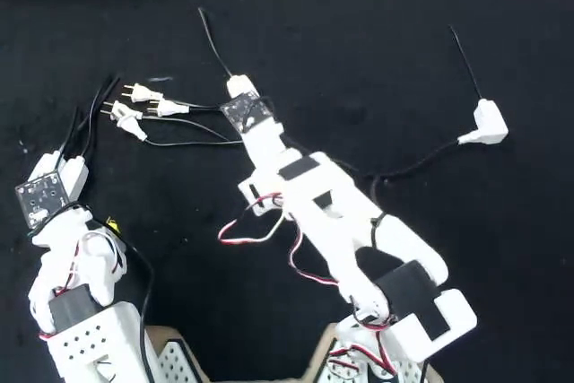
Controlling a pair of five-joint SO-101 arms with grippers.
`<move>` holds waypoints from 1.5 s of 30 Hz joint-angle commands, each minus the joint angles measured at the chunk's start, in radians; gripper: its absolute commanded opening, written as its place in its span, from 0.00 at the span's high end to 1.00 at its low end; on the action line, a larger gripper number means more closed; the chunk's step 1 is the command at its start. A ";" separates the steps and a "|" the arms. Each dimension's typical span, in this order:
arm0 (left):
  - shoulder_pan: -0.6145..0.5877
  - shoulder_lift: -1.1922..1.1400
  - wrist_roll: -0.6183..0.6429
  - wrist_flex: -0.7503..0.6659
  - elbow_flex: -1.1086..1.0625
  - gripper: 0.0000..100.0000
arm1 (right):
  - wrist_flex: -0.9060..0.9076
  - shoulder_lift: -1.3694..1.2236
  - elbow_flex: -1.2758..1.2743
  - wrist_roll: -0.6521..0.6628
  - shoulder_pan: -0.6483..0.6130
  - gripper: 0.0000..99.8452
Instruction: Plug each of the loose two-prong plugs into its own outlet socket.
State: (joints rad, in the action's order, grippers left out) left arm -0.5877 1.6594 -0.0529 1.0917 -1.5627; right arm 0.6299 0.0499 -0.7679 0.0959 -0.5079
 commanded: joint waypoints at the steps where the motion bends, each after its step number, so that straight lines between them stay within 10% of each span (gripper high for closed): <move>1: 0.007 0.009 0.003 -0.017 0.050 0.82 | -0.048 0.015 -0.002 -0.008 -0.015 0.91; 20: -0.073 -0.038 -0.221 0.018 0.427 0.81 | -0.048 0.007 -0.008 -0.008 -0.018 0.90; 45: -0.084 -0.890 -0.238 0.023 0.765 0.81 | -0.048 0.007 -0.008 -0.005 -0.018 0.90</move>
State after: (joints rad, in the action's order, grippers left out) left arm -0.6552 0.7971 -0.2677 1.1101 -0.8753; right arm 0.6053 0.0499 -0.7802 0.0928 -0.5109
